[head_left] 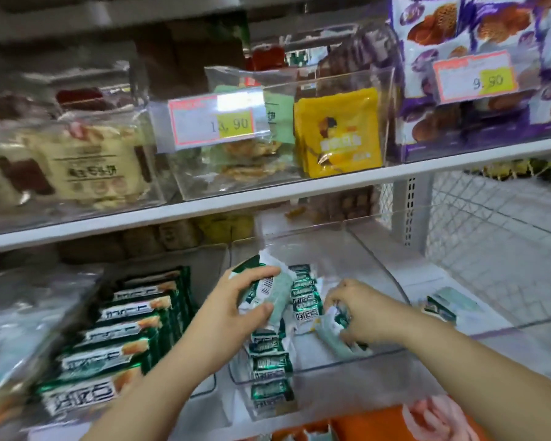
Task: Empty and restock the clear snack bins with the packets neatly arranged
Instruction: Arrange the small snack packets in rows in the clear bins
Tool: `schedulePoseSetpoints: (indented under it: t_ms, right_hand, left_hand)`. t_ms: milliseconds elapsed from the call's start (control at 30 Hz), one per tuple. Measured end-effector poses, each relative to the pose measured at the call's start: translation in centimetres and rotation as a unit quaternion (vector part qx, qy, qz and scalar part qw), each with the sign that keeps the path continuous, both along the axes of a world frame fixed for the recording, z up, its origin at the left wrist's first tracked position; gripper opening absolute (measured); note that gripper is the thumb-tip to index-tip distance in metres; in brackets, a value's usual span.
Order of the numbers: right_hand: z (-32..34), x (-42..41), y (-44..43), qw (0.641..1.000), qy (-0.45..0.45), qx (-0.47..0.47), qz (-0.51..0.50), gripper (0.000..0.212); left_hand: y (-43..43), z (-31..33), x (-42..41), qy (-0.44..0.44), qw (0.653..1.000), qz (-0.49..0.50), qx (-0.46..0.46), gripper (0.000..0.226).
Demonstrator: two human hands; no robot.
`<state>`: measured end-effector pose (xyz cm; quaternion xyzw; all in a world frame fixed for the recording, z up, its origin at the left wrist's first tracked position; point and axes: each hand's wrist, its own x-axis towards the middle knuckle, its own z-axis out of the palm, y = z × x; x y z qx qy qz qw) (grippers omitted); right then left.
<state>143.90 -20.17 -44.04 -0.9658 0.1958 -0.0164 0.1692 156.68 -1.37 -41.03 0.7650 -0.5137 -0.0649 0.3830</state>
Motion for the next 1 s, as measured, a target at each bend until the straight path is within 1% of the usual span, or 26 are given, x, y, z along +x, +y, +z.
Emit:
schedulePoseSetpoints:
  t_ms: [100, 167, 200, 267, 333, 367, 400, 433, 467, 500, 533, 567, 633, 733, 800, 933, 1000]
  right_hand:
    - [-0.9, 1.0, -0.1, 0.997, 0.058, 0.042, 0.004, 0.035]
    - [-0.6, 1.2, 0.0, 0.997, 0.073, 0.036, 0.001, 0.038]
    - [-0.3, 1.1, 0.1, 0.997, 0.067, 0.036, -0.008, 0.039]
    - [0.5, 0.8, 0.2, 0.997, 0.014, 0.055, -0.043, 0.039]
    - [1.4, 0.2, 0.2, 0.992, -0.073, 0.066, -0.075, 0.045]
    - [1.9, -0.1, 0.3, 0.983, -0.128, 0.104, -0.078, 0.049]
    - [2.4, -0.5, 0.5, 0.962, -0.19, 0.184, -0.07, 0.051]
    - [3.0, -0.9, 0.8, 0.924, -0.244, 0.29, -0.053, 0.053]
    - [3.4, -1.1, 0.9, 0.878, -0.278, 0.388, -0.03, 0.054]
    - [3.7, -1.4, 1.0, 0.841, -0.295, 0.453, -0.013, 0.054]
    - [3.9, -1.6, 1.1, 0.821, -0.298, 0.488, -0.002, 0.053]
    - [4.0, -1.7, 1.2, 0.812, -0.294, 0.504, 0.007, 0.051]
    - [4.0, -1.9, 1.3, 0.81, -0.28, 0.515, 0.016, 0.048]
    - [3.6, -2.0, 1.5, 0.834, -0.262, 0.485, -0.002, 0.053]
    - [3.3, -1.8, 1.5, 0.832, -0.283, 0.476, -0.025, 0.055]
    - [2.8, -0.8, 2.3, 0.781, -0.342, 0.518, -0.064, 0.049]
    - [2.4, -0.4, 3.0, 0.757, -0.339, 0.553, -0.077, 0.043]
  left_hand:
    - [0.3, -0.9, 1.0, 0.033, 0.999, 0.001, 0.003, 0.043]
    - [0.1, -0.9, 1.4, 0.042, 0.999, -0.004, 0.003, 0.043]
    - [0.0, -0.8, 1.4, 0.041, 0.999, -0.006, 0.004, 0.043]
    - [-0.2, -0.9, 1.5, 0.035, 0.999, -0.009, 0.007, 0.045]
    - [-0.1, -0.9, 1.5, 0.032, 0.999, -0.016, 0.007, 0.049]
    - [0.0, -0.9, 1.5, 0.035, 0.999, -0.021, 0.006, 0.052]
    - [0.1, -0.9, 1.5, 0.04, 0.999, -0.024, 0.005, 0.055]
    - [0.1, -0.9, 1.6, 0.046, 0.998, -0.031, -0.001, 0.061]
    - [0.2, -0.9, 1.6, 0.054, 0.998, -0.036, -0.007, 0.069]
    - [0.2, -0.9, 1.5, 0.061, 0.997, -0.038, -0.012, 0.074]
    - [0.1, -0.8, 1.4, 0.068, 0.997, -0.037, -0.017, 0.076]
    - [0.0, -0.8, 1.2, 0.074, 0.996, -0.035, -0.021, 0.077]
    - [-0.2, -0.9, 0.9, 0.083, 0.996, -0.03, -0.029, 0.075]
    - [-0.5, -1.1, 0.5, 0.074, 0.996, -0.03, -0.041, 0.075]
    - [-0.7, -1.1, 0.2, 0.075, 0.996, -0.029, -0.044, 0.075]
    - [-0.9, -1.2, -0.1, 0.097, 0.992, -0.011, -0.079, 0.079]
    - [-1.0, -1.3, -0.2, 0.102, 0.991, -0.003, -0.091, 0.084]
